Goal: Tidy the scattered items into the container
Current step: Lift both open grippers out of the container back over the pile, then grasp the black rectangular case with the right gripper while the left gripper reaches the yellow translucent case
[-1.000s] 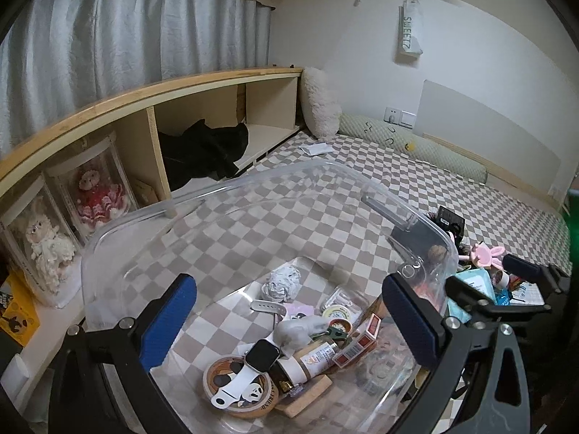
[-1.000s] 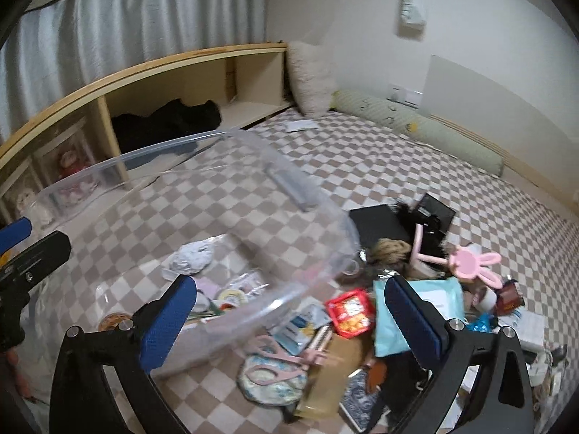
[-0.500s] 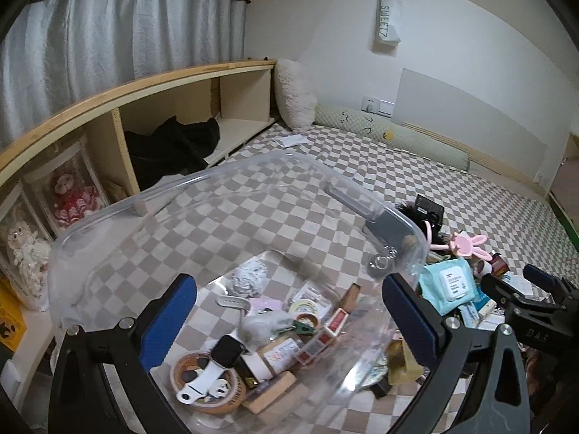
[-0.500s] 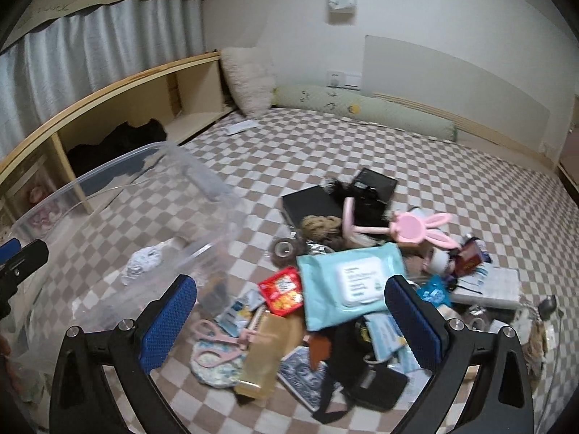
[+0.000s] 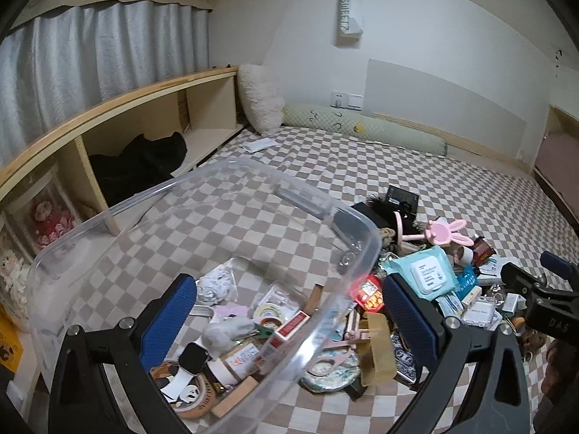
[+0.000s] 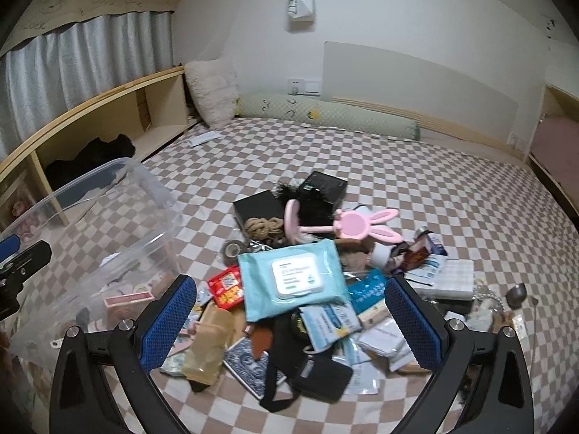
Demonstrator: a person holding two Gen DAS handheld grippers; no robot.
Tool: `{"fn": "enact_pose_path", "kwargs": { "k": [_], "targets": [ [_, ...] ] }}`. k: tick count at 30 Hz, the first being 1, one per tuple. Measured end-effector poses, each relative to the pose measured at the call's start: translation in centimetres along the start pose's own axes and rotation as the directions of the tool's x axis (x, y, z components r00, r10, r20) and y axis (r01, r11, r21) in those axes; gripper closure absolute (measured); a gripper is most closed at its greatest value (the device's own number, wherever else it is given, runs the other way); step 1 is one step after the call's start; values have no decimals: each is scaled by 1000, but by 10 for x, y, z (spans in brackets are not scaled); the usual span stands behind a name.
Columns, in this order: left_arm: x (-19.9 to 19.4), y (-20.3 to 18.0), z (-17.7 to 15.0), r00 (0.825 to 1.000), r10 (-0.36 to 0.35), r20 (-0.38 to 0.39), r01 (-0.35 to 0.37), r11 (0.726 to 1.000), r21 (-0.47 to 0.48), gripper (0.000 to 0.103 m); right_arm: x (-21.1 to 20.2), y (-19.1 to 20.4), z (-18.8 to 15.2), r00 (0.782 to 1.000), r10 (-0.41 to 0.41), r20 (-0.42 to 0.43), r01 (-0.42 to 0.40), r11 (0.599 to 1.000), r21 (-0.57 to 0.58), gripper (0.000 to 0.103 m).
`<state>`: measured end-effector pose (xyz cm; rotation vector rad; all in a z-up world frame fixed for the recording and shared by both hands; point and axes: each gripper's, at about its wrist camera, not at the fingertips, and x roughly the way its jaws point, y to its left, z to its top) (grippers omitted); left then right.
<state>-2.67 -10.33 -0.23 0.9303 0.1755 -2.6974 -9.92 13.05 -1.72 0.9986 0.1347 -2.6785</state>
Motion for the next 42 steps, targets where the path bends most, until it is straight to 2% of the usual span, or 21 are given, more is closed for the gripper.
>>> {"fn": "enact_pose_path", "kwargs": {
  "k": [5, 13, 20, 26, 31, 38, 42],
  "targets": [
    [1, -16, -1, 1000, -30, -1, 30, 999, 27, 0, -8, -20, -5, 1000, -9, -2, 9, 1000, 29, 0],
    [5, -49, -7, 998, -66, -2, 66, 990, 122, 0, -14, -49, -20, 999, -53, -3, 53, 997, 50, 0],
    [13, -79, -17, 992, -116, -41, 122, 972, 200, 0, -7, -66, -43, 996, -71, -56, 74, 996, 41, 0],
    [17, -105, -29, 978, -190, -87, 206, 943, 261, 0, -2, -77, -64, 995, -59, -86, 64, 997, 53, 0],
    [18, -126, -38, 969, -225, -106, 248, 912, 327, 0, 6, -86, -83, 992, -52, -115, 60, 995, 74, 0],
    [35, -142, -56, 951, -241, -196, 299, 881, 366, 0, 20, -100, -108, 987, -14, -160, 35, 991, 128, 0],
    [49, -147, -70, 950, -209, -232, 291, 862, 415, 0, 30, -104, -124, 982, 0, -187, 26, 990, 136, 0]
  ]
}}
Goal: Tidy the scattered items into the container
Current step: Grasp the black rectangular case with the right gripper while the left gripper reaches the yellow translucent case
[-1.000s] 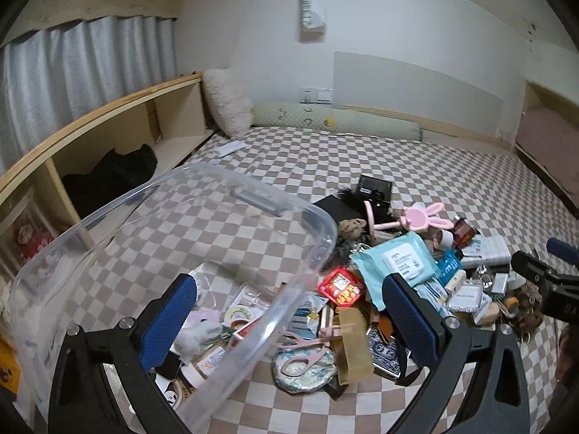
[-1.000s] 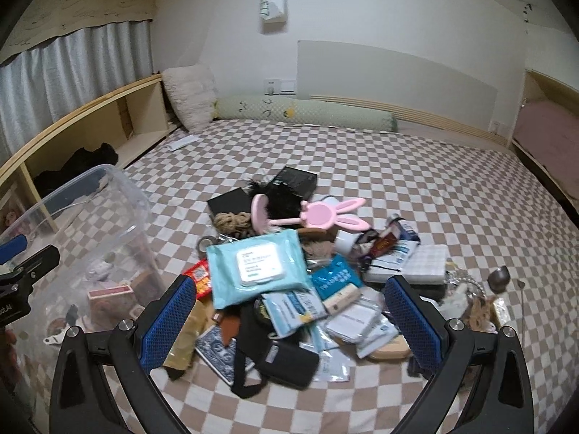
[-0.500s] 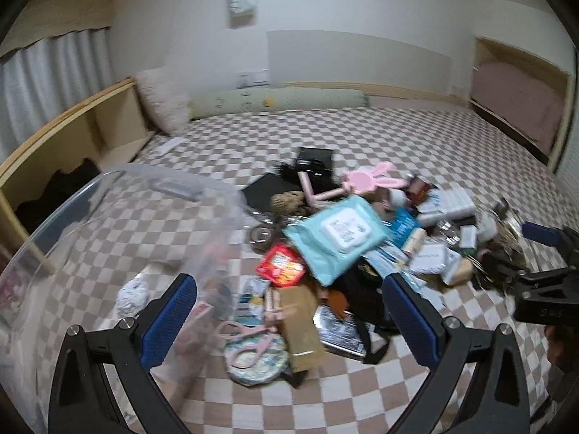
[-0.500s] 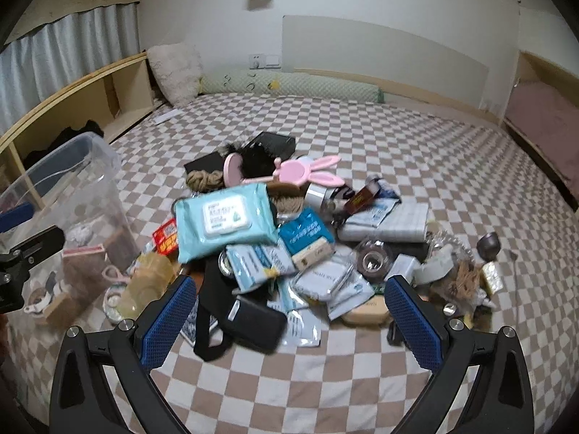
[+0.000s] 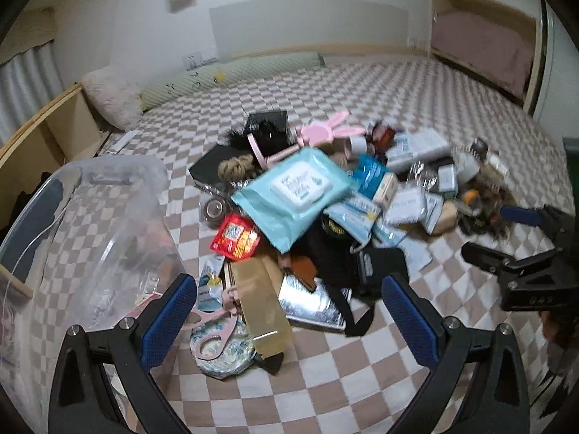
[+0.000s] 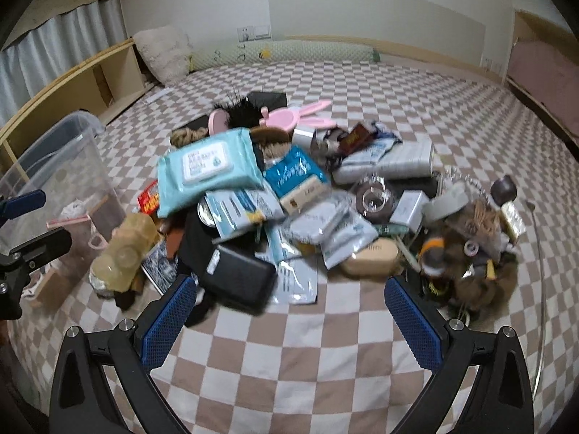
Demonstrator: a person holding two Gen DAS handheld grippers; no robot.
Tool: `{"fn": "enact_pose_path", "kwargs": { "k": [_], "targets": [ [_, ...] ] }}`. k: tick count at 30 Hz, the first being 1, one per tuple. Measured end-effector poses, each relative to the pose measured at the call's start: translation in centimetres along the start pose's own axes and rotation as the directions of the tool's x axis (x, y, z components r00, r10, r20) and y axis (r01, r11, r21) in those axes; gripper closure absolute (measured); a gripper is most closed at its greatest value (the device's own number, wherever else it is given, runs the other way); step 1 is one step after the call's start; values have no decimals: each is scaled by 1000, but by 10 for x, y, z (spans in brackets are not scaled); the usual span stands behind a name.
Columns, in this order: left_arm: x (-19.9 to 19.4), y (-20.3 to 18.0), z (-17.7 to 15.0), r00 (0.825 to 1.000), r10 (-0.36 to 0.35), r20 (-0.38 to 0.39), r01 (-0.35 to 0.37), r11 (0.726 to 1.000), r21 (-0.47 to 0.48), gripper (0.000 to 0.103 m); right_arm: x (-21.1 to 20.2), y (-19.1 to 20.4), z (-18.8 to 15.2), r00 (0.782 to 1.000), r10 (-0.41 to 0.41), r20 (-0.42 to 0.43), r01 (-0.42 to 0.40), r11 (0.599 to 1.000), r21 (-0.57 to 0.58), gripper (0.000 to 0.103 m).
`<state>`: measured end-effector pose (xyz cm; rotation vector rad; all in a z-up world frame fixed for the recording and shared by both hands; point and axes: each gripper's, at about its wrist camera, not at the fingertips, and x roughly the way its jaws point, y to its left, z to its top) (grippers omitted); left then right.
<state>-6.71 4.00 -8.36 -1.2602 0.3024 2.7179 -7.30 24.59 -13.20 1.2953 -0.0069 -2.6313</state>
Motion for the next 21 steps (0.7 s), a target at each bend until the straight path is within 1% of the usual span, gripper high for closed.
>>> {"fn": "enact_pose_path", "kwargs": {
  "k": [2, 4, 6, 8, 11, 13, 14, 15, 17, 21],
  "targets": [
    [8, -2, -5, 1000, 12, -26, -11, 1000, 21, 0, 7, -3, -5, 1000, 11, -15, -11, 1000, 9, 0],
    [16, -3, -9, 999, 8, -53, -6, 999, 38, 1, 13, -5, -10, 999, 23, -30, -22, 1000, 21, 0],
    [24, -4, -14, 997, 2, -80, 2, 999, 52, 6, 19, -6, -12, 999, 29, -39, -28, 999, 24, 0],
    [31, -3, -18, 995, -5, -103, 11, 998, 55, 6, 25, -4, -14, 998, 33, -46, -33, 999, 19, 0],
    [41, 2, -23, 991, -16, -135, 21, 999, 39, 7, 32, 1, -15, 998, 46, -44, -46, 999, -3, 0],
    [46, 7, -25, 988, -11, -152, 15, 1000, 24, 12, 35, 4, -15, 998, 62, -29, -63, 998, -22, 0],
    [49, 11, -26, 986, -15, -163, 17, 1000, 11, 18, 37, 5, -15, 997, 75, -21, -76, 997, -31, 0],
    [52, 15, -26, 985, -22, -174, 22, 1000, -4, 20, 40, 5, -14, 996, 89, -20, -90, 995, -37, 0],
    [56, 20, -28, 982, -28, -188, 25, 999, -22, 20, 47, 5, -13, 993, 115, -31, -116, 992, -42, 0],
    [63, 23, -31, 978, -34, -206, 30, 999, -22, 20, 59, 4, -12, 990, 133, -41, -135, 989, -58, 0]
  ]
}}
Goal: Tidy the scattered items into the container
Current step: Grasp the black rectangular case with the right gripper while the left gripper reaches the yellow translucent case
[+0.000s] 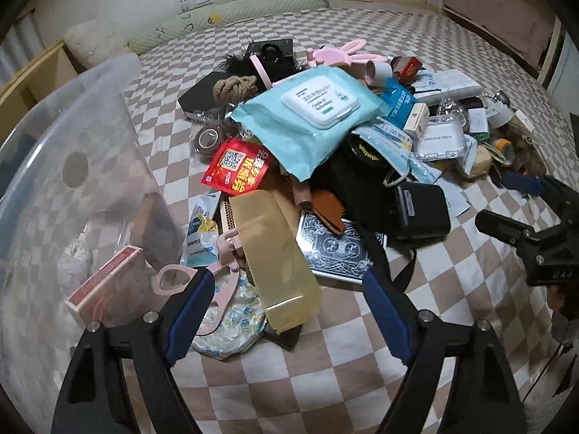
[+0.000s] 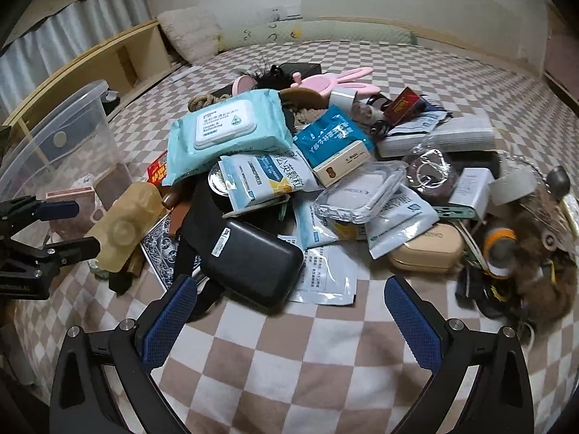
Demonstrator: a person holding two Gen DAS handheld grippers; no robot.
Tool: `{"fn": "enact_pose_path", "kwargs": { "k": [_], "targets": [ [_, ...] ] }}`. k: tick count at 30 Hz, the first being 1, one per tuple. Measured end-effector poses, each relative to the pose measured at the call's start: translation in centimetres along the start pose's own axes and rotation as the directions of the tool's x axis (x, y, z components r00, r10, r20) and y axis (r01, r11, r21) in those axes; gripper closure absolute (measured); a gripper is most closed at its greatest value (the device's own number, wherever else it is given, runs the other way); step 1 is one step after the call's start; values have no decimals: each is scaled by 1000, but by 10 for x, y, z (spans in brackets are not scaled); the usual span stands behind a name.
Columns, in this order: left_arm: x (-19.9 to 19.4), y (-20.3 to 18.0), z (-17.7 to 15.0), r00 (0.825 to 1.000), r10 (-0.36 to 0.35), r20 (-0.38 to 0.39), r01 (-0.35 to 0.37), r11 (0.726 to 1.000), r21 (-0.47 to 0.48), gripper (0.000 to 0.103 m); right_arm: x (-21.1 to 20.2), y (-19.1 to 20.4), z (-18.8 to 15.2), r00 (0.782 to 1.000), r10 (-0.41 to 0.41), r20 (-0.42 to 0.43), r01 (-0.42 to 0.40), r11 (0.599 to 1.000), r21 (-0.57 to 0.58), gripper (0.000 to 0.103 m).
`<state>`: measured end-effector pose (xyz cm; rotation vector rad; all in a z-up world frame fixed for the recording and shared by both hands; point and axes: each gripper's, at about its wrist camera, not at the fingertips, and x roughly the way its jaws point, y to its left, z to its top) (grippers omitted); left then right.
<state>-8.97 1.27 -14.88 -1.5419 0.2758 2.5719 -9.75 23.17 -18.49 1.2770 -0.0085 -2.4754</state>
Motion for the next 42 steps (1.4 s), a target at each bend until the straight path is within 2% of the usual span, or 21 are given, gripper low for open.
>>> {"fn": "enact_pose_path", "kwargs": {
  "k": [2, 5, 10, 11, 12, 14, 15, 16, 27, 32, 39, 42],
  "targets": [
    [6, -1, 0, 1000, -10, -20, 10, 1000, 1, 20, 5, -1, 1, 1000, 14, -4, -14, 1000, -11, 0],
    [14, -2, 1, 998, -32, -57, 32, 999, -2, 31, 10, -1, 2, 998, 56, -3, -56, 998, -28, 0],
    [19, -1, 1, 995, -53, -79, 53, 999, -1, 37, 21, -1, 7, 994, 110, -17, -111, 993, -43, 0],
    [19, 0, 0, 995, -52, -81, 52, 999, 0, 42, 23, -1, 9, 993, 117, -21, -118, 992, -49, 0],
    [20, 2, -2, 995, -53, -90, 53, 999, 0, 52, 26, 0, 11, 992, 123, -28, -124, 991, -57, 0],
    [25, 6, -5, 991, -66, -113, 65, 998, -13, 63, 34, 3, 14, 990, 131, -47, -134, 988, -76, 3],
    [26, 9, -7, 989, -77, -122, 75, 997, -25, 64, 38, 5, 15, 990, 130, -57, -134, 987, -85, 11],
    [27, 12, -8, 988, -85, -126, 82, 996, -32, 64, 42, 7, 15, 989, 128, -70, -134, 986, -95, 15],
    [21, 21, -20, 990, -86, -116, 87, 996, 4, 64, 73, 35, 21, 980, 154, -123, -179, 958, -223, 15],
    [20, 23, -21, 990, -88, -108, 90, 996, 12, 64, 73, 45, 7, 977, 137, -161, -181, 937, -299, 15],
    [21, 21, -20, 986, -116, -116, 116, 993, -13, 64, 54, 44, -22, 936, 264, -231, -319, 915, -248, 15],
    [22, 21, -20, 984, -129, -120, 127, 992, -24, 66, 50, 41, -23, 940, 268, -213, -313, 924, -220, 15]
  ]
}}
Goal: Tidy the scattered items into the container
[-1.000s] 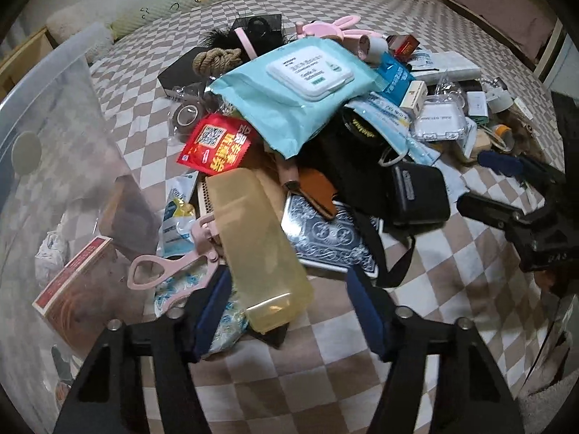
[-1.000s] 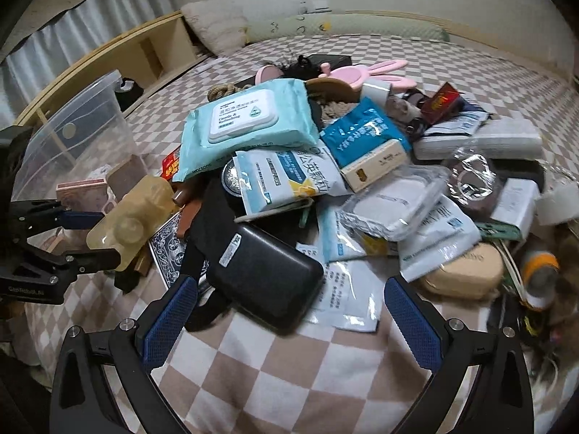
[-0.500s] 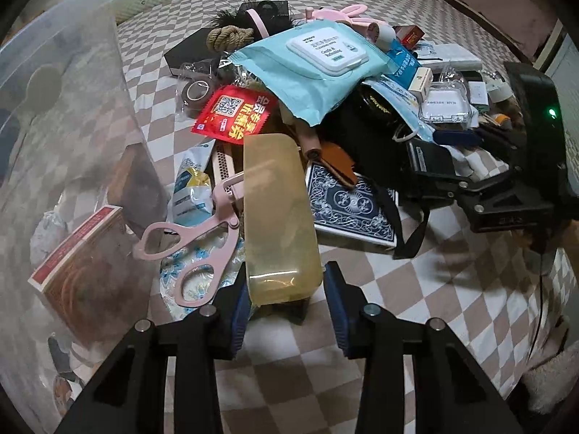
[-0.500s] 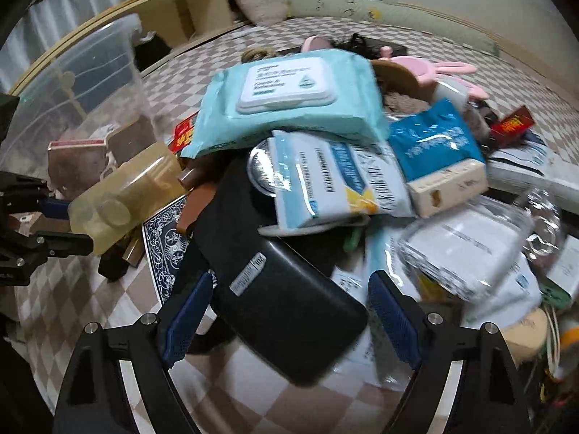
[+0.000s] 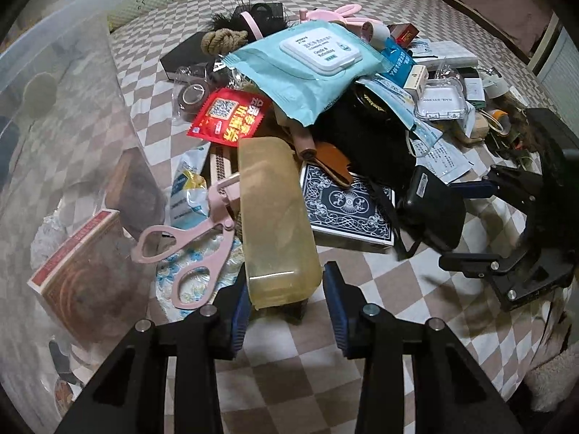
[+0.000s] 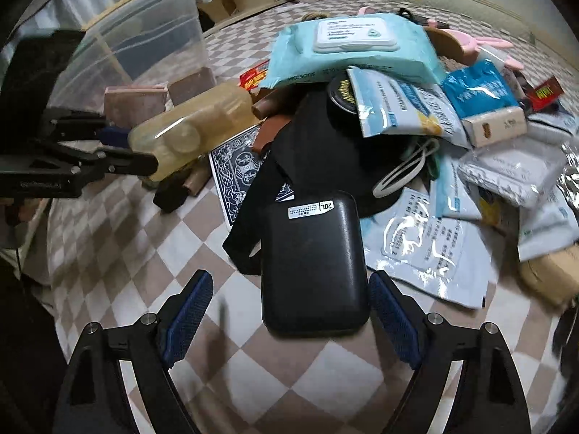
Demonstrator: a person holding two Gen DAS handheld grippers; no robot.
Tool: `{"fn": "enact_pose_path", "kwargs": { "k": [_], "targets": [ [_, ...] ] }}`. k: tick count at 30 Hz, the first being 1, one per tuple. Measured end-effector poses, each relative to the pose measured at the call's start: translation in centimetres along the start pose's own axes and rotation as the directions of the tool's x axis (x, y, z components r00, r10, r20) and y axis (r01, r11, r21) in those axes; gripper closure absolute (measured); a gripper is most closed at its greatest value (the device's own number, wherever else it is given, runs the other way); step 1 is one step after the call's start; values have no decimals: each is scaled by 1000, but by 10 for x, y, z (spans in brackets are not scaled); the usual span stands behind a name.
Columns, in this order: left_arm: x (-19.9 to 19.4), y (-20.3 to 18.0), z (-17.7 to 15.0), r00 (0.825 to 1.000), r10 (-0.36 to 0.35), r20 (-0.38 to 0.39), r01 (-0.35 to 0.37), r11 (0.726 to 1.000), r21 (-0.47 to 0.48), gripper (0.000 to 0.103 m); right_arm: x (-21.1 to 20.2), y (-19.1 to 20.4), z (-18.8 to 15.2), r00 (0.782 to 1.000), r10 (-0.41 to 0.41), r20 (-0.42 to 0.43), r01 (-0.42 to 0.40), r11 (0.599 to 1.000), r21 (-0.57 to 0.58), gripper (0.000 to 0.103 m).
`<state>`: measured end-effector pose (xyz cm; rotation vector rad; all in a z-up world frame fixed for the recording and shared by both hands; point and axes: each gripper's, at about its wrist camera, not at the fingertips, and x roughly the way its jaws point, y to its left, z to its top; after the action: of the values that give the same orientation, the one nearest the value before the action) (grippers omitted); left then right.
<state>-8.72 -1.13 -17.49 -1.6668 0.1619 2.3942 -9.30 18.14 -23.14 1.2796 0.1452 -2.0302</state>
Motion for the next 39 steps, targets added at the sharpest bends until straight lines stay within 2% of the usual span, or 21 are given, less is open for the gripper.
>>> {"fn": "enact_pose_path", "kwargs": {
  "k": [5, 6, 7, 9, 10, 13, 16, 21, 24, 27, 31, 32, 36, 37, 38, 39],
  "targets": [
    [-2, 2, 1, 999, -53, -8, 53, 998, -45, 69, 6, 0, 8, 997, -76, 5, 76, 997, -7, 15],
    [-3, 4, 1, 997, -70, -10, 69, 996, -60, 69, 9, 1, 11, 996, -90, 1, 90, 996, -16, 17],
    [-4, 4, 0, 996, -85, -11, 84, 994, -73, 69, 12, 3, 12, 994, -113, -5, 113, 993, -30, 27],
    [-5, 4, -1, 994, -111, -14, 109, 990, -92, 69, 20, 10, 13, 985, -171, -16, 170, 984, -60, 29],
    [-6, 3, -2, 992, -125, -15, 123, 987, -98, 70, 21, 13, 14, 983, -182, -14, 180, 981, -67, 37],
    [-10, -2, -4, 987, -157, -11, 156, 983, -96, 71, 21, 17, 13, 979, -201, -13, 200, 979, -46, 41],
    [-16, -10, -6, 981, -192, -3, 191, 978, -80, 75, 16, 13, 8, 981, -193, -21, 193, 981, 24, 41],
    [-27, -28, -9, 961, -276, 9, 276, 960, -48, 91, -5, -5, -13, 986, -163, -19, 164, 967, 197, 41],
    [-31, -39, -11, 955, -295, 10, 295, 955, -20, 94, -15, -17, -28, 991, -129, -34, 133, 948, 289, 42],
    [-34, -49, -14, 949, -314, 10, 314, 949, -1, 94, -24, -18, -44, 992, -124, -34, 128, 938, 322, 42],
    [-47, -59, -15, 925, -376, 47, 376, 926, 16, 94, -37, -20, -61, 993, -117, -35, 121, 922, 368, 42],
    [-53, -63, -15, 907, -415, 68, 414, 910, 27, 94, -41, -23, -65, 993, -116, -34, 120, 917, 381, 42],
    [-77, -78, -15, 816, -564, 128, 558, 826, 79, 94, -56, -34, -79, 992, -123, -26, 122, 894, 431, 42],
    [-78, -80, -14, 814, -567, 130, 560, 824, 85, 94, -57, -35, -81, 992, -124, -25, 122, 888, 443, 42],
    [-77, -81, -13, 822, -556, 122, 549, 831, 84, 94, -60, -37, -84, 992, -126, -26, 124, 883, 454, 42],
    [-71, -80, -13, 840, -532, 107, 527, 847, 74, 94, -61, -39, -86, 991, -128, -27, 126, 878, 462, 42]
  ]
}}
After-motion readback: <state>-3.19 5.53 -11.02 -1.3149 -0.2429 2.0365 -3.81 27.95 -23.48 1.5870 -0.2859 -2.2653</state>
